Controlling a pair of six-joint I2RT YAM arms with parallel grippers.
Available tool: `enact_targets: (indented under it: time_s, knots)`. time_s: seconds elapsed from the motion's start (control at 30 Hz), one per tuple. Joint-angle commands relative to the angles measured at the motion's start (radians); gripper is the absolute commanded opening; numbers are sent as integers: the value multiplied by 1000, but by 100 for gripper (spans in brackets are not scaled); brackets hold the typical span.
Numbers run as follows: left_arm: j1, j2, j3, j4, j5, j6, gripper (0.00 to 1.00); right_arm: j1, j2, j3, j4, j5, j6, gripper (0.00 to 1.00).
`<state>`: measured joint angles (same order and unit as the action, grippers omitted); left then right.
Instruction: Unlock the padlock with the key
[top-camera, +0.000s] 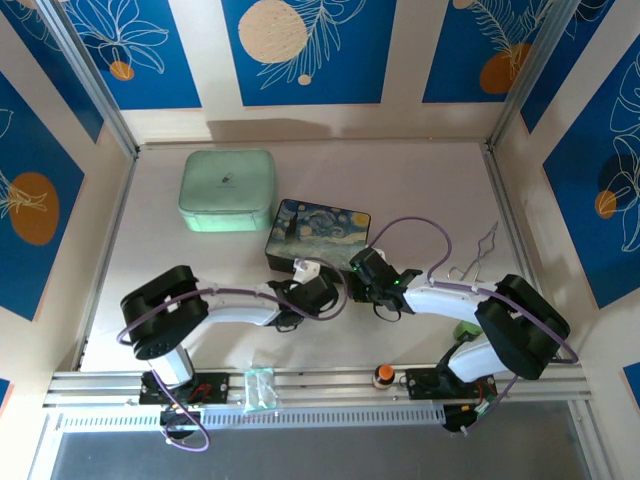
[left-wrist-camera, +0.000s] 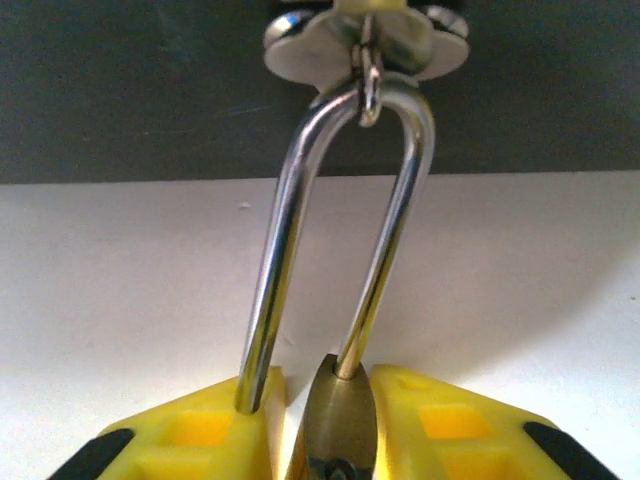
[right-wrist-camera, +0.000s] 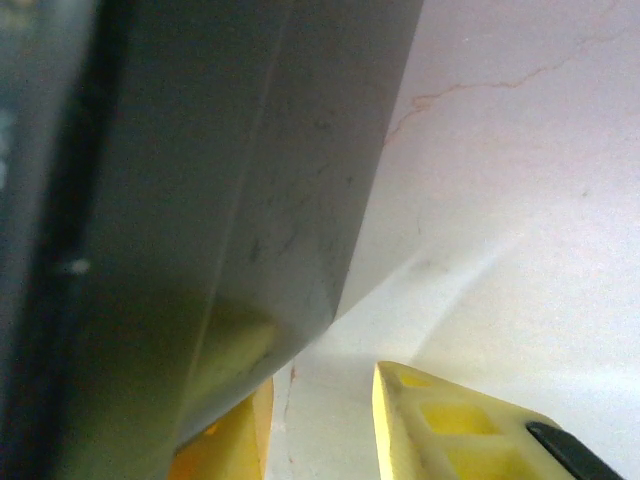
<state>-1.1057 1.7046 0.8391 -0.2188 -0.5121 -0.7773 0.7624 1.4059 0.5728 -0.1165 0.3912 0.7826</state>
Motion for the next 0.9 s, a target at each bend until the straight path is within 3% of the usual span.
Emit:
enact_targets:
  time_s: [0.0,0.53,0.7,0.87]
  knots:
    - [-16,31,3,-130,-67,15,32,11,7,6,4,29,21,32]
    - [-90,7,32,-144,-120,-11,32,20,10,-2,5,42,39,32]
    - [-102,-72,6,-109,-112,-8,56,38,-29,-17,8,43,43,32]
    - [-102,-220,-34,-68,-92,29,63,97,-130,-46,34,41,18,39]
